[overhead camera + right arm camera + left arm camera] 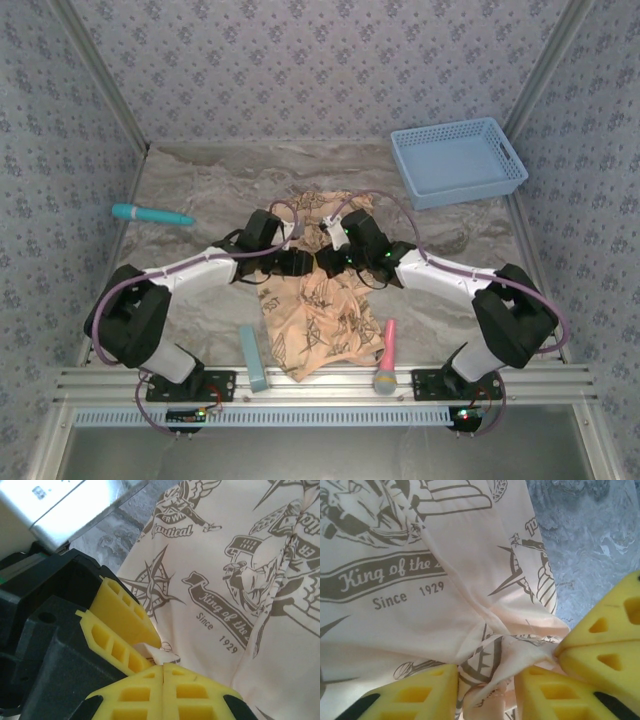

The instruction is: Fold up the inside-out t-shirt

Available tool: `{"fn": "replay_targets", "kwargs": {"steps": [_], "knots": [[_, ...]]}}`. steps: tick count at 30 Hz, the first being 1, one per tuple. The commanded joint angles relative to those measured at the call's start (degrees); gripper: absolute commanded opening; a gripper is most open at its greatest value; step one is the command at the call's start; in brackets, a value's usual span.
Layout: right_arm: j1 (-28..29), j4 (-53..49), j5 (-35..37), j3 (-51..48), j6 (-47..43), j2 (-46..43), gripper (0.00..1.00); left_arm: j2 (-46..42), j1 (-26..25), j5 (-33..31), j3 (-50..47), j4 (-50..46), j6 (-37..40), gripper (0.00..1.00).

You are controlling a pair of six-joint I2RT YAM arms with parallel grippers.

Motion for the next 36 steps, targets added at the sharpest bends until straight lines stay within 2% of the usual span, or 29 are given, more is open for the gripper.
{"fn": "replay_targets", "kwargs": {"steps": [1, 6, 8, 9, 13, 18, 20, 21, 24, 31, 36], "knots": [[1.70, 2.78, -3.13, 1.17, -0.81, -2.55, 0.00, 0.48, -1.63, 0.63, -0.14, 6.47, 4.83, 0.24], [1.84, 1.07, 1.56, 0.35, -0.73, -4.68, 0.00, -1.91, -1.65, -0.42, 0.40, 4.93, 9.36, 0.00], [1.92, 0.43, 4.99, -0.66, -1.25, -6.23, 0.00, -3.59, -1.65, -0.68, 1.49, 2.07, 10.98, 0.00], [2.06, 0.37, 6.94, -1.43, -2.14, -7.36, 0.03, -4.64, -1.60, -1.29, 2.06, 0.62, 11.67, 0.00], [2.57, -2.18, 12.00, -3.97, -9.67, -12.71, 0.30, -7.46, -1.10, -5.52, 6.64, -9.58, 9.57, 0.00], [4.89, -5.26, 8.03, -10.44, -26.44, -23.46, 0.38, -9.34, -1.27, -7.99, 11.88, -18.41, 2.98, 0.00], [7.66, -6.12, 4.56, -13.74, -35.45, -27.03, 0.41, -10.84, -1.67, -8.65, 11.99, -19.03, 1.45, 0.00], [9.71, -5.40, 5.27, -15.23, -38.47, -27.76, 0.43, -11.48, -1.87, -9.03, 11.83, -19.17, 0.92, 0.00], [15.25, -0.71, 11.18, -18.28, -44.16, -26.70, 0.45, -13.09, -1.92, -9.50, 11.43, -19.87, -0.83, 0.00], [20.06, 14.29, 25.78, -18.12, -47.39, -16.81, 0.48, -14.42, -2.15, -8.18, 10.04, -19.57, -4.89, 0.00], [21.15, 22.00, 28.29, -15.91, -45.17, -10.35, 0.47, -14.17, -2.75, -7.63, 9.07, -18.75, -6.63, 0.01]]}}
